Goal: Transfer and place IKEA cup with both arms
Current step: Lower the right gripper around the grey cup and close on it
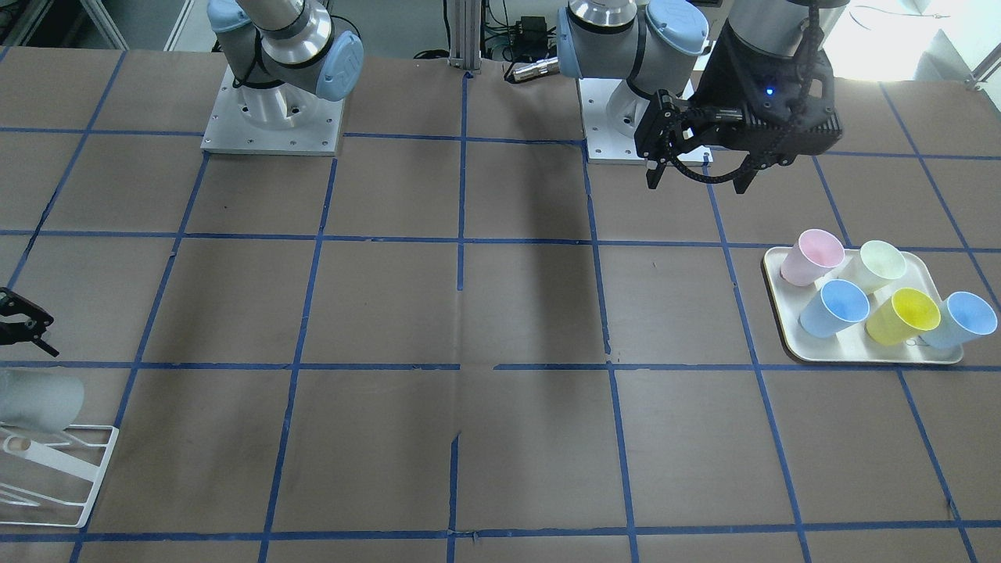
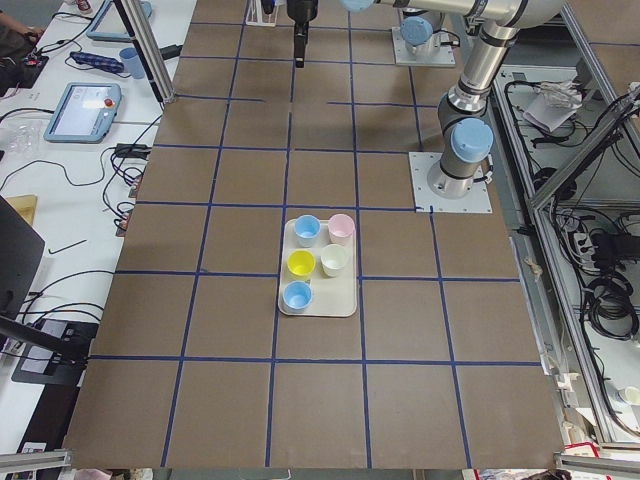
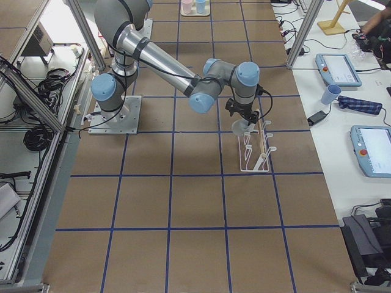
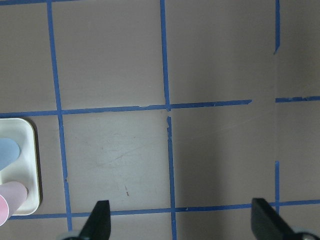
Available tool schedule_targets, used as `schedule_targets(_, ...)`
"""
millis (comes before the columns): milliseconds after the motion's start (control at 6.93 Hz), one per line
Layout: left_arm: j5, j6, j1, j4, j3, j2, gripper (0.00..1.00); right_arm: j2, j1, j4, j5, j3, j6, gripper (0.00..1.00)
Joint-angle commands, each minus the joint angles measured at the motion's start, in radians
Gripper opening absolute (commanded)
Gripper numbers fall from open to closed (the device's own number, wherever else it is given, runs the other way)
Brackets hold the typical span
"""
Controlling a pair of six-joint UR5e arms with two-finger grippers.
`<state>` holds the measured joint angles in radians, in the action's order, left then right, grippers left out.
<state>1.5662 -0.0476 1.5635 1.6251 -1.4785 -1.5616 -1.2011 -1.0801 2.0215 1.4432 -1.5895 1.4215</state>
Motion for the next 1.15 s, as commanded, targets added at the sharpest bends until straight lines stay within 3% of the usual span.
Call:
schedule_targets(0, 0.000, 0.000, 0.001, -0.001, 0.000, 0.000, 1.00, 0.012, 0.006, 0.002, -0.001, 0.005, -0.001, 1.00)
schedule_targets(1010, 0.000, 0.000, 0.001, -0.001, 0.000, 0.000, 1.00, 0.052, 0.020, 0.026, -0.030, 0.016, -0.013, 1.00)
